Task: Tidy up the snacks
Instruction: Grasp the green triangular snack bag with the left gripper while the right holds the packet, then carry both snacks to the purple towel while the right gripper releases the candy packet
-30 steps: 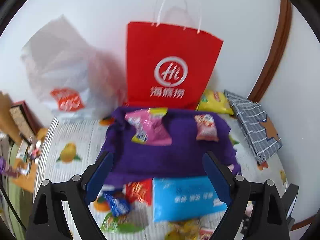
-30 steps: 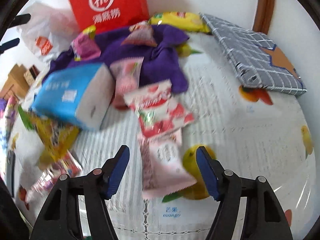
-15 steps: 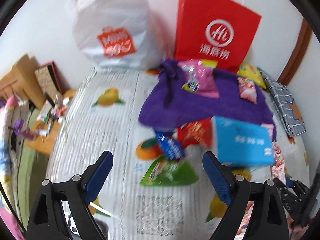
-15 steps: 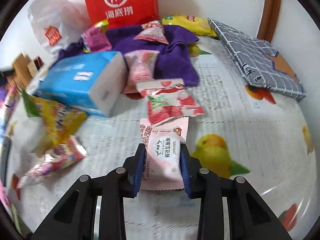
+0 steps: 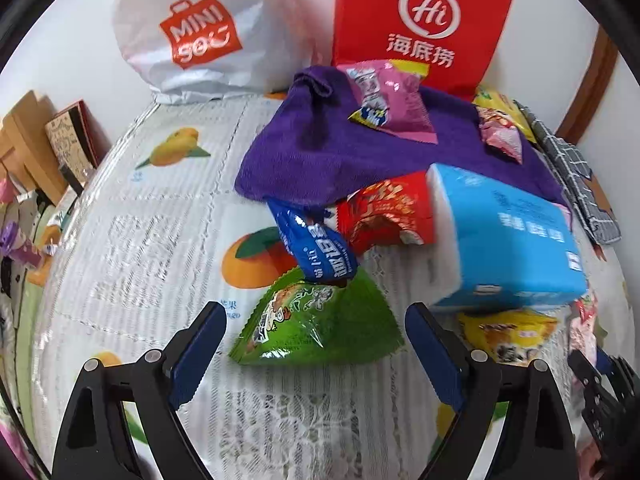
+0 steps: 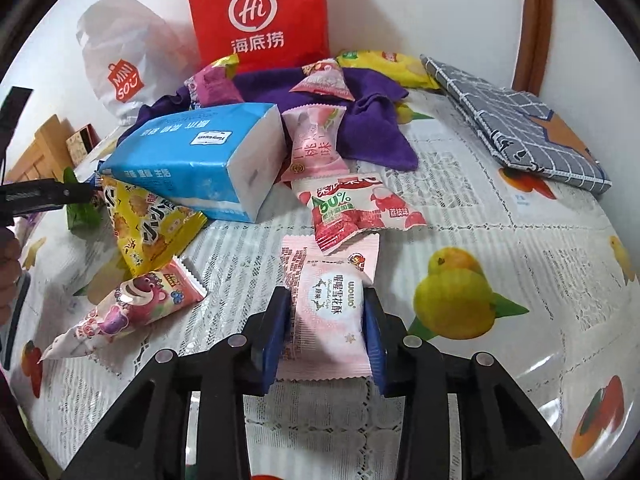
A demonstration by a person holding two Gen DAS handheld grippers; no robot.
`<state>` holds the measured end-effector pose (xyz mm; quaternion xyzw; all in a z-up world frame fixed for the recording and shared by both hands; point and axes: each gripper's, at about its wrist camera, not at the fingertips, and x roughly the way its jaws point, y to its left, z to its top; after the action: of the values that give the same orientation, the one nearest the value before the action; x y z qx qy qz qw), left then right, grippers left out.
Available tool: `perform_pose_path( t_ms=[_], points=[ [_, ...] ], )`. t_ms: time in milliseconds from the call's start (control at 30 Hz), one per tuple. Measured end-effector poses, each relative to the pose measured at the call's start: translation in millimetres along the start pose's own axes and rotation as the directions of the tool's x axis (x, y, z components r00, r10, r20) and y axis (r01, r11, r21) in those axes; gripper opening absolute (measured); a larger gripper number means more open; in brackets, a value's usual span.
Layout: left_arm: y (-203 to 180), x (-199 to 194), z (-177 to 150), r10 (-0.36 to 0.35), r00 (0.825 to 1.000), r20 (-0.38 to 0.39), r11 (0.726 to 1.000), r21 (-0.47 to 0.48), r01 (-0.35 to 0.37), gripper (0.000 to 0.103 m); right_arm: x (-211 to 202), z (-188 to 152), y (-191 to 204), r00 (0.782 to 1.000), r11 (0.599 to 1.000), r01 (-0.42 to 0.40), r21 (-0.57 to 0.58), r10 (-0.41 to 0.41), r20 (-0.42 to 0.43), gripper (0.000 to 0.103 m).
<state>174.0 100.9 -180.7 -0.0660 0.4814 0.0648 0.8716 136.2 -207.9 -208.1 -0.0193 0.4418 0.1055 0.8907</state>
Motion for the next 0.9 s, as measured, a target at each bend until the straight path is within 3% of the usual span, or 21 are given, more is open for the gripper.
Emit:
perform_pose_path(
  t_ms=[100,133,200,300,567,700,900],
  points=[
    [5.5,2.2,-6.7,-0.023,1.000,0.019,0.999,-0.036,0.024,0.084,0.6,0.6,1.5,1.000,1.000,0.009,-0.005,-0.009,0.000,0.039],
    [6.9,2.1,-9.5,-0.041,0.999,0.019,0.999,-0.034,0.042,0.074,0.9,0.7,0.4,1.000,1.000,0.005,0.000,-0.005,0.000,0.039],
    [9.9,-0.4,-16.8,-0.054,0.998,0.031,0.998,-0.022,0.055,0.065,1.1,0.8,-0.9,1.000,1.000,-0.002,0.006,0.002,0.000,0.039],
    [10.4,-7.5,-28.1,-0.072,0.995,0.065,0.997,0.003,0.072,0.061,1.3,0.6,0.2,1.000,1.000,0.002,0.003,-0.002,0.000,0.039],
    [-4.1,-20.3,-52.0,-0.153,0.985,0.079,0.987,0.066,0.148,0.058,1.8,0.2,1.8,1.000,1.000,0.004,0.001,-0.004,0.001,0.040],
    [-8.9,-16.4,-57.9,-0.120,0.986,0.116,0.990,0.089,0.110,0.062,2.0,0.3,2.0,1.000,1.000,0.004,0.001,-0.004,-0.002,0.040],
    [-8.0,-16.2,-60.0,-0.118,0.984,0.131,0.992,0.066,0.110,0.061,2.7,-1.8,2.0,1.000,1.000,0.000,0.000,0.000,0.002,0.041]
  ],
)
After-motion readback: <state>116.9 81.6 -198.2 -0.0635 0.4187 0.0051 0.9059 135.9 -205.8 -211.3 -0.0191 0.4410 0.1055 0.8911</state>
